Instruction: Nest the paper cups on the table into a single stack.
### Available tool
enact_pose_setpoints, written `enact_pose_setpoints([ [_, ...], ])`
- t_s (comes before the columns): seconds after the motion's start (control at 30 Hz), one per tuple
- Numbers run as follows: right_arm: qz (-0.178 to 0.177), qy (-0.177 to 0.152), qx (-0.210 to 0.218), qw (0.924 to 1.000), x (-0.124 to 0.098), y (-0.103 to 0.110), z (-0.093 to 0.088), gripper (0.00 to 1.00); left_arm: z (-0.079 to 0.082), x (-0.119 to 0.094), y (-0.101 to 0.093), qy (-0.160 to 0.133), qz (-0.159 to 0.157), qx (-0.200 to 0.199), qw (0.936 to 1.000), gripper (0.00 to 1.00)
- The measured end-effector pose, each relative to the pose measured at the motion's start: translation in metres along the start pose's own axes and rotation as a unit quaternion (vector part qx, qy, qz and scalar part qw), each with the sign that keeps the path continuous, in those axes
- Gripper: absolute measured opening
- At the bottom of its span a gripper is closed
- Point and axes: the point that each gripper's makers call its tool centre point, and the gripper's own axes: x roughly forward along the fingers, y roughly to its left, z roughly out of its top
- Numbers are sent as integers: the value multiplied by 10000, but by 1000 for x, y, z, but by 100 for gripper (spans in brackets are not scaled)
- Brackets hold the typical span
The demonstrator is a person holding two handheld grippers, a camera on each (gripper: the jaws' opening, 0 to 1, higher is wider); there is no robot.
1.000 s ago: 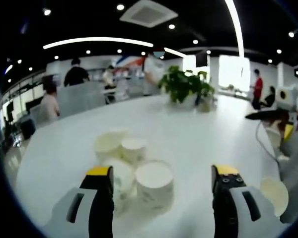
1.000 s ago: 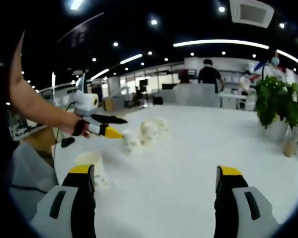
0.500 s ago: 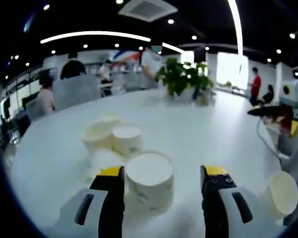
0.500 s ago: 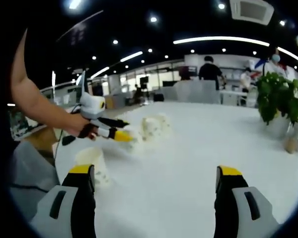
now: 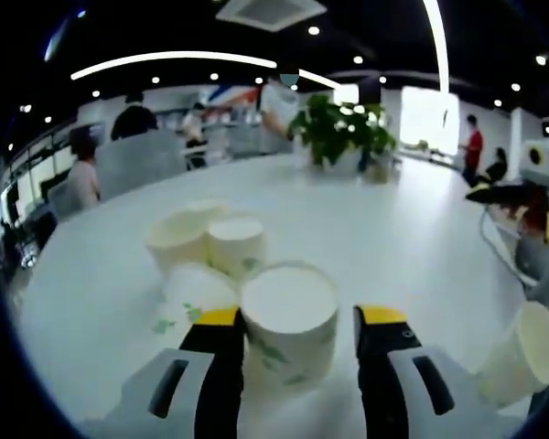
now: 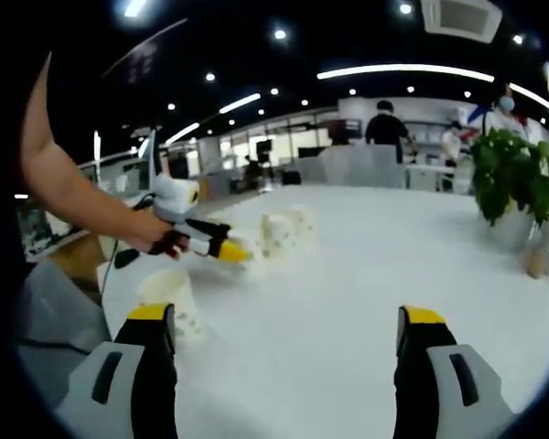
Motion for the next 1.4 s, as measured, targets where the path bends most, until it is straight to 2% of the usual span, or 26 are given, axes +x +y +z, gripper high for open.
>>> enact_pose_setpoints([
  [0.17, -2, -3, 2, 10000, -1, 1, 0, 99, -2, 1, -2, 76, -85, 54, 9999, 38],
  [0.83, -13, -6, -25, 10000, -2, 1, 1, 99, -4, 0, -8, 137, -316, 128, 9993, 36],
  [1.27, 61, 25, -79, 9999, 1, 4, 3, 98, 3, -3, -12, 208, -479, 163, 9985, 35],
  [1.4, 72, 22, -99, 9999, 2, 3, 5, 98, 10, -4, -13, 185, -506, 173, 9984, 35],
])
